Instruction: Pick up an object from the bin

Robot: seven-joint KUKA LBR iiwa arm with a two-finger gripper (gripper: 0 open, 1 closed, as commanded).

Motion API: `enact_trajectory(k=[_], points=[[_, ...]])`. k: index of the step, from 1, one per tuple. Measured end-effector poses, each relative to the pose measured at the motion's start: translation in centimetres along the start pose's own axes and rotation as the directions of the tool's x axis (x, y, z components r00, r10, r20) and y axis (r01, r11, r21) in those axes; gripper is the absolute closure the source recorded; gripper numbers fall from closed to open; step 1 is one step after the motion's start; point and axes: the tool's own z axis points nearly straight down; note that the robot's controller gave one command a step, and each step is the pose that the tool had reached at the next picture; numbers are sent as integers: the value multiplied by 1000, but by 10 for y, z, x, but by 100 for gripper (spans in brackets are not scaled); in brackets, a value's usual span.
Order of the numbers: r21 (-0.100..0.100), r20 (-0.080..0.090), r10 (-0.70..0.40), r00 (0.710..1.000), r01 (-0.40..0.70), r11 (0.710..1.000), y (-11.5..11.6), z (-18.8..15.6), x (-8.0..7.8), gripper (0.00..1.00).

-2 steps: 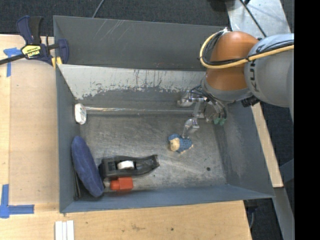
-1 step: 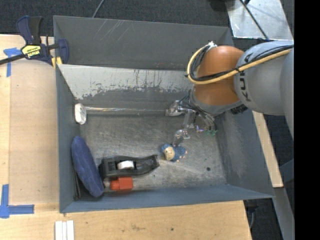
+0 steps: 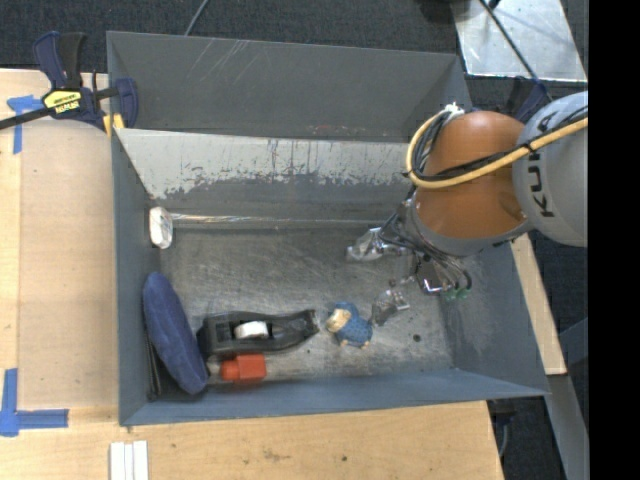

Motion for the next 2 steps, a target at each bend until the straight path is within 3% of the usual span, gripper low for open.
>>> enact_trajectory(k=[1, 2], points=[[0, 1, -207, 978, 207, 978, 39, 53, 46, 0], [2, 12, -208, 978, 208, 978, 39, 51, 43, 100]])
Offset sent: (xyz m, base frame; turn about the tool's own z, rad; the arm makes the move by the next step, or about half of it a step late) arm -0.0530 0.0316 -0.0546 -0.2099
